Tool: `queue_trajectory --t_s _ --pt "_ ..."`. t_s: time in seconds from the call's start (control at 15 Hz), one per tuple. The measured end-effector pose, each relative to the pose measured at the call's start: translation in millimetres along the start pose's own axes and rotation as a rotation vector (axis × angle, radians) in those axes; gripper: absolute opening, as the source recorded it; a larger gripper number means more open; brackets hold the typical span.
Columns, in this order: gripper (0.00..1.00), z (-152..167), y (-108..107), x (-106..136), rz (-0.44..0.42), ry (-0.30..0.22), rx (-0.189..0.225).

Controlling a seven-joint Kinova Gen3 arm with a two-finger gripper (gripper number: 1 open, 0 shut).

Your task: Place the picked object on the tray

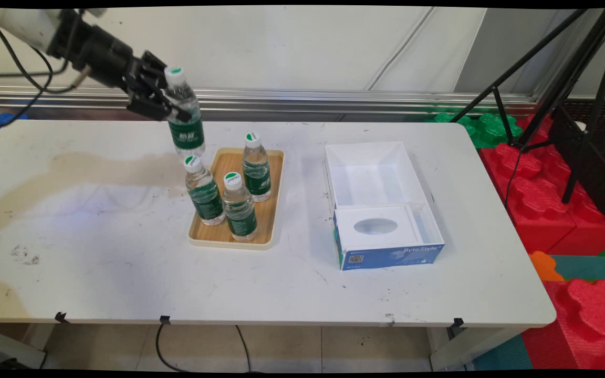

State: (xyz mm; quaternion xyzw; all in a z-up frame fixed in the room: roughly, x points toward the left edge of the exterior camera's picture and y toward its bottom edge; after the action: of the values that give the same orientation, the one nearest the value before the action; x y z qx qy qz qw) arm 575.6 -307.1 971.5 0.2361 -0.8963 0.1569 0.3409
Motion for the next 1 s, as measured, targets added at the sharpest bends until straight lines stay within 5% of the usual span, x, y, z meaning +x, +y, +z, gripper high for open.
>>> queue_trajectory --t_s 1.0 --pt "0.00 96.8 -13.2 -51.3 -0.062 0.004 0.009"
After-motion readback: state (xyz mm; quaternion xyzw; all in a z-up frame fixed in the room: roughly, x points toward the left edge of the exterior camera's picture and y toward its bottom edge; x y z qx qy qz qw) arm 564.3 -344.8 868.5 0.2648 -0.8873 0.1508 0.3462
